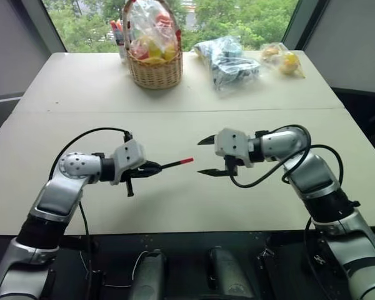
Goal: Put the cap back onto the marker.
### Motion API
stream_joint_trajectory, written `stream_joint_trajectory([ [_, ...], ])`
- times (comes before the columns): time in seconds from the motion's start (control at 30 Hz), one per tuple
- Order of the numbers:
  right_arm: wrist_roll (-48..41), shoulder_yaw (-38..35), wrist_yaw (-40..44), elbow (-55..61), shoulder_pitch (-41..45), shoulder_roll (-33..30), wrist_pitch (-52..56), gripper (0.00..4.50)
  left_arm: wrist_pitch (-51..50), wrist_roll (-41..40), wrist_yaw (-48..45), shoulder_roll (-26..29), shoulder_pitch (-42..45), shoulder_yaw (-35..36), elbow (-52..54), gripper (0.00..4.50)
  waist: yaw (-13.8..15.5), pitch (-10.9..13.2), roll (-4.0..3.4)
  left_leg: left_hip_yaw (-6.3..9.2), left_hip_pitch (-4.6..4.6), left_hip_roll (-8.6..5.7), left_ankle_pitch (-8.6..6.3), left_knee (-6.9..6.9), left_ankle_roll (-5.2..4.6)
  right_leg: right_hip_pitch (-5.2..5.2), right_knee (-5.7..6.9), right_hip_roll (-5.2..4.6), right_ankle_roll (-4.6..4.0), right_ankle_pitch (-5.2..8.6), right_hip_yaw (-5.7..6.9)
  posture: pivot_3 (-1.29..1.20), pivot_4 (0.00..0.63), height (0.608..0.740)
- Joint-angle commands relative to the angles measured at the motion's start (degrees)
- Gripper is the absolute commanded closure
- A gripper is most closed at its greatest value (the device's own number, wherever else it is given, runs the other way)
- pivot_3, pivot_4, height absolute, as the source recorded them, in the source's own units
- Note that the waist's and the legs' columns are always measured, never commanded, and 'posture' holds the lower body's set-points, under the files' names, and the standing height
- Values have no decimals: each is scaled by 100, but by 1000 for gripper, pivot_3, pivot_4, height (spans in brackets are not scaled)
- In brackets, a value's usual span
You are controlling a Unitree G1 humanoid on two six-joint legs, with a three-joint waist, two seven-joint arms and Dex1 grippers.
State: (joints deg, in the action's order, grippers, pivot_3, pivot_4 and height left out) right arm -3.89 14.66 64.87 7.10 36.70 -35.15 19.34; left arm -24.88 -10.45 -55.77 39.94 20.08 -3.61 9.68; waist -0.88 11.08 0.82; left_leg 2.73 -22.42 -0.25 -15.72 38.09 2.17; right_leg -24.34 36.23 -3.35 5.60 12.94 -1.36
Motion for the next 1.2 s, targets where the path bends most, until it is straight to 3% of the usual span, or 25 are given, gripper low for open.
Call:
stream_joint_trajectory([
  [0.03, -255, -379, -178, 477, -158, -130, 208, 574, -1038, -127, 1042, -235, -125, 712, 568, 4500, 2, 0, 0, 1, 0, 0, 0, 0, 0, 0, 0, -1, 0, 0, 1, 0, 150, 740],
  [0.23, -628, -783, -534, 885, -381, -112, 690, 574, -3097, -243, 2887, -1286, -414, 1751, 1553, 4500, 4, -1, 2, 7, 0, -1, 0, 1, 0, 0, 1, -2, 1, 0, 1, 0, 150, 740],
  [0.37, -761, -869, -633, 936, -385, -159, 832, 574, -4015, -276, 3625, -1886, -556, 2129, 1959, 4500, 5, -2, 3, 10, 1, -1, 0, 1, 0, 1, 2, -1, 1, 0, 2, 0, 150, 740],
  [0.63, -847, -824, -718, 925, -366, -203, 857, 574, -4181, -215, 4207, -2037, -766, 2199, 1917, 4500, 12, -2, 4, 7, 1, -2, 0, 1, 1, 1, 1, -2, -1, 0, 2, 0, 150, 740],
  [0.93, -992, -850, -679, 998, -352, -284, 922, 518, -4226, -416, 4361, -2132, -790, 2318, 1963, 24, 15, -2, 4, 4, 1, -4, 0, 1, 2, 2, 0, -6, -1, 0, 2, 0, 150, 740],
  [1.2, -1583, -1034, -366, 1127, -163, -515, 1207, 518, -4442, -601, 4647, -2501, -1145, 2501, 3011, 24, 14, -2, 4, 4, 0, -4, 0, 1, 2, 2, -3, -10, -1, 0, 2, 0, 150, 740],
])
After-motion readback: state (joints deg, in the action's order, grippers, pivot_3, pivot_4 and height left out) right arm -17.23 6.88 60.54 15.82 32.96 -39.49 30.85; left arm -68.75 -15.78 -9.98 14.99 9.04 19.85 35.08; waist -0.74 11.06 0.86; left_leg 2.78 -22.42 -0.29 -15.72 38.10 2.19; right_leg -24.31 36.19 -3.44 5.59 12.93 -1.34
